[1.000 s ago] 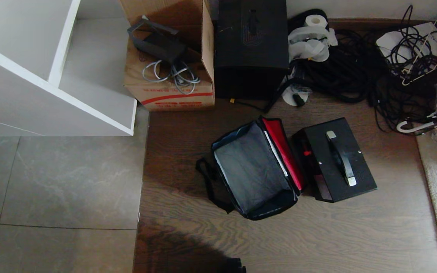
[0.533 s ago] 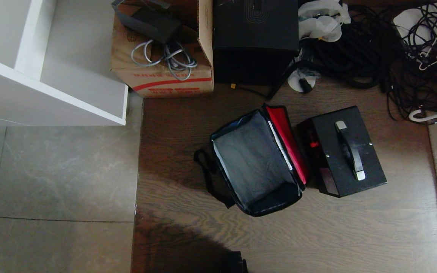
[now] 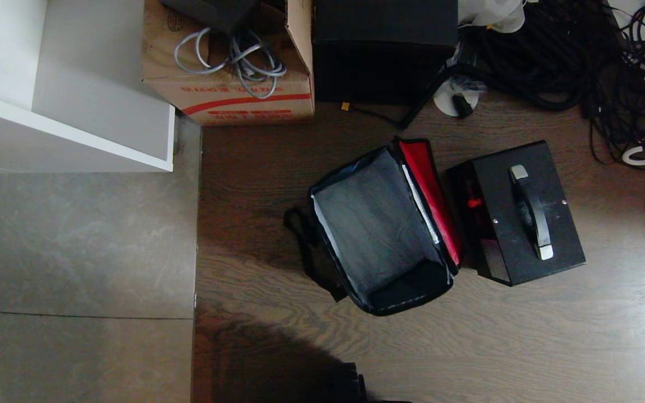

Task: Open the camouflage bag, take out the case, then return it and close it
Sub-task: Grip the handle again

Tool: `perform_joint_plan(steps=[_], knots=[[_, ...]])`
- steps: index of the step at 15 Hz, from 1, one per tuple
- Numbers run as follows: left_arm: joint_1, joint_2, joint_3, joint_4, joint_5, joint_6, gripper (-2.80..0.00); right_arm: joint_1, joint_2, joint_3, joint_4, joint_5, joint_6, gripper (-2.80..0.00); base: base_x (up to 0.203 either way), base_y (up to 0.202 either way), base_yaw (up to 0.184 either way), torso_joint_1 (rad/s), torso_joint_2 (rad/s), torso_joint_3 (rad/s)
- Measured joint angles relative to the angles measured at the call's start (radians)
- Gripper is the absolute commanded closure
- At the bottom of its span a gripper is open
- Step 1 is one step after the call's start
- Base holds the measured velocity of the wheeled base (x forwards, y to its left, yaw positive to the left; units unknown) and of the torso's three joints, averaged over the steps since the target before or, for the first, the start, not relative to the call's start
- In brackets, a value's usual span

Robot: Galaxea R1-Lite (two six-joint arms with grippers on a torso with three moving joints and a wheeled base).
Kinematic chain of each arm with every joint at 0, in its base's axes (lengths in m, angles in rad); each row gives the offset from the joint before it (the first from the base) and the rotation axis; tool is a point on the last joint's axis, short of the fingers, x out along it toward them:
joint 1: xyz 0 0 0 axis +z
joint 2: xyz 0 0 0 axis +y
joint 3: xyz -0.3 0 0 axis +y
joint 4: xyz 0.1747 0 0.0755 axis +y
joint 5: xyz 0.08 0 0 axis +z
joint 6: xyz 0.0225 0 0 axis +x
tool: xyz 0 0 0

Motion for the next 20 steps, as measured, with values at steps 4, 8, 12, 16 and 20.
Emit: perform_joint_plan(steps=[4, 8, 12, 16, 20], knots=[[0.0, 0.0, 0.0, 0.0, 0.0, 0.001, 0.0, 0.0, 0.0, 0.0, 0.0, 0.0, 0.0, 0.0, 0.0, 0.0, 0.0, 0.0, 0.0, 0.0], [0.0, 0.0, 0.0, 0.0, 0.0, 0.001, 0.0, 0.0, 0.0, 0.0, -0.002, 0.004, -0.01, 0.0, 0.0, 0.0, 0.0, 0.0, 0.0, 0.0], [0.0, 0.0, 0.0, 0.0, 0.0, 0.001, 0.0, -0.002, 0.0, -0.003, 0.001, 0.003, -0.025, 0.0, 0.0, 0.0, 0.0, 0.0, 0.0, 0.0], [0.0, 0.0, 0.0, 0.0, 0.0, 0.001, 0.0, -0.002, 0.047, -0.149, 0.119, 0.001, 0.028, 0.0, 0.0, 0.0, 0.0, 0.0, 0.0, 0.0], [0.0, 0.0, 0.0, 0.0, 0.0, 0.001, 0.0, 0.002, 0.356, -0.39, 0.267, 0.04, 0.18, 0.0, 0.0, 0.0, 0.0, 0.0, 0.0, 0.0]])
